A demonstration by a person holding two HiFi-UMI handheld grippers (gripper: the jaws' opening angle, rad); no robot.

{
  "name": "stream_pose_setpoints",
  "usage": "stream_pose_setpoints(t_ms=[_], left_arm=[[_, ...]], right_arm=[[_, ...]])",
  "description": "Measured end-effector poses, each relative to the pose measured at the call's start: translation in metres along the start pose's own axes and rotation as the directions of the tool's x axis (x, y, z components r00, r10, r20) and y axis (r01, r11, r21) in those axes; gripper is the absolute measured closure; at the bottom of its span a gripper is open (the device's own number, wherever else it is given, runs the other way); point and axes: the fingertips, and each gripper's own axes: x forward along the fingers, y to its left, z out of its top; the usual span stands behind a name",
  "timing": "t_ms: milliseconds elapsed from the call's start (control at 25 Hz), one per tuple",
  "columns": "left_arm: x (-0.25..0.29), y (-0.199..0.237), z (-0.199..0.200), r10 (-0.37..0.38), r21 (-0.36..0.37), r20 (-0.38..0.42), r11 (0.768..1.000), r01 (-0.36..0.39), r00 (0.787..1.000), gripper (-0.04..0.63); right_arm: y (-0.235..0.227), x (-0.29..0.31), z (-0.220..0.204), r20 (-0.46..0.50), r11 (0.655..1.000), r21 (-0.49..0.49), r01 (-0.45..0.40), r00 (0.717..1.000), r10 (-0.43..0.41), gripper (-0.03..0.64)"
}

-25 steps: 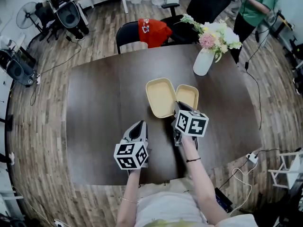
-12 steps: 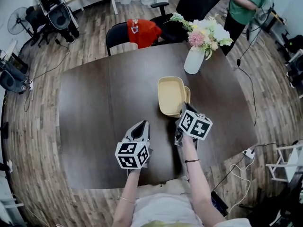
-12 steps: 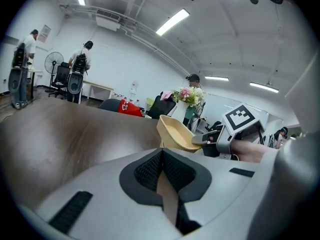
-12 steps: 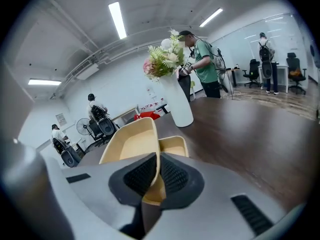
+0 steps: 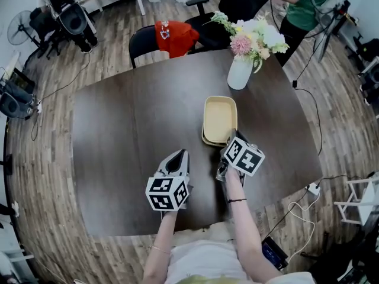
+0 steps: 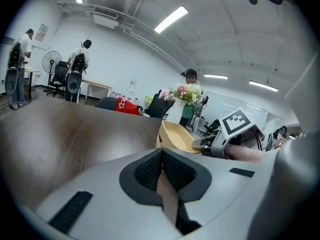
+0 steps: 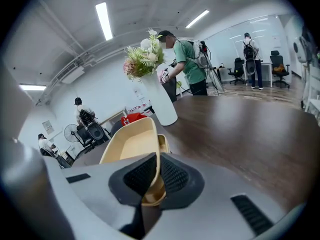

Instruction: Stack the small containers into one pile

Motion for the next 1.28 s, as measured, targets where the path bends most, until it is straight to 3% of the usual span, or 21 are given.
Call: stream_pose_setpoints(t_ms=[720,1080,1280], left_arm=[[-0.001,0.002,-0.005,0.006,0.003,-0.018,1.0,-0.006,1.0,0.571],[-0.005,0.006,-0.007,-0.002,0.004,-0.022,1.0,0.002,1.0,0.571],[-0.007,0.007,-0.007,-0.013,0.005,-0.022,1.0,0.013,1.0,0.571]], right_arm=[[-0.006,0.0,-0.019,0.01,0.991,0.078,0.112,0.994,-0.113,0.58],[-0.003,0.003,-0.026,-0.011,0.994,0.026,0.111,0.994,-0.11,0.578],[0.005,0.003,-0.028,-0.009,0.995,-0.057,0.087,0.996,-0.088,0.55]])
